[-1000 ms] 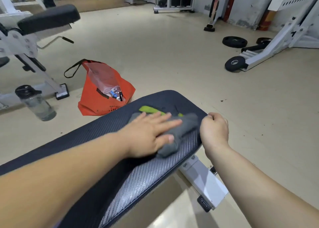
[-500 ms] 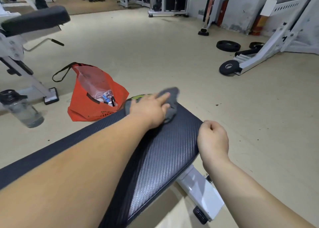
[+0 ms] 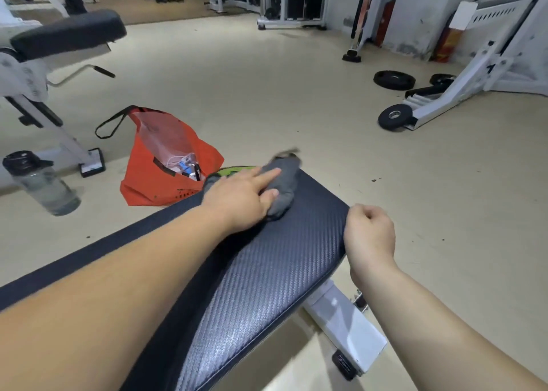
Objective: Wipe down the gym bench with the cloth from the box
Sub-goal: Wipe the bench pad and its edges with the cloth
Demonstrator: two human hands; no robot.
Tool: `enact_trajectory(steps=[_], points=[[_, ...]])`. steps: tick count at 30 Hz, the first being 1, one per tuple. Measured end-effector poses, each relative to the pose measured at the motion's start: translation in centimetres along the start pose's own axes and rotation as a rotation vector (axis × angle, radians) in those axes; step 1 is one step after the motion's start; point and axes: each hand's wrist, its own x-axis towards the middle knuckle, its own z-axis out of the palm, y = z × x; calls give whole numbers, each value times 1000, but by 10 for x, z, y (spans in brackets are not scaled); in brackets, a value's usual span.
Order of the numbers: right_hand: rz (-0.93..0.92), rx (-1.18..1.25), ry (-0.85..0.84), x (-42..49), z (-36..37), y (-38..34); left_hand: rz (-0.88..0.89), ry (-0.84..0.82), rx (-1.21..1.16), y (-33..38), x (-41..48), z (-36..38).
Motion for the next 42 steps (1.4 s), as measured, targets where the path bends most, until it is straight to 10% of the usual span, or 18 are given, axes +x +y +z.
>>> enact_trajectory(steps=[3,9,16,23,29,37,42], points=[[-26,-71,24,-3,6,1,-129,61,48,21,-12,10],[-1,-48,51,1,-2,-5,404,-33,139,41,-87,4],[-29,-49,36,-1,-3,-6,-139,-40,86,18,8,-5],[-4,-24,49,7,-4,-6,278,-73,83,62,-45,11],[-33,-27,-14,1,-5,-4,-191,-38,67,29,30,4],[-78,-168,30,2,-6,-10,282,-46,89,67,-114,11],[-300,-436,-129,-23,-6,-19,-122,-10,8,-40,-108,-11]])
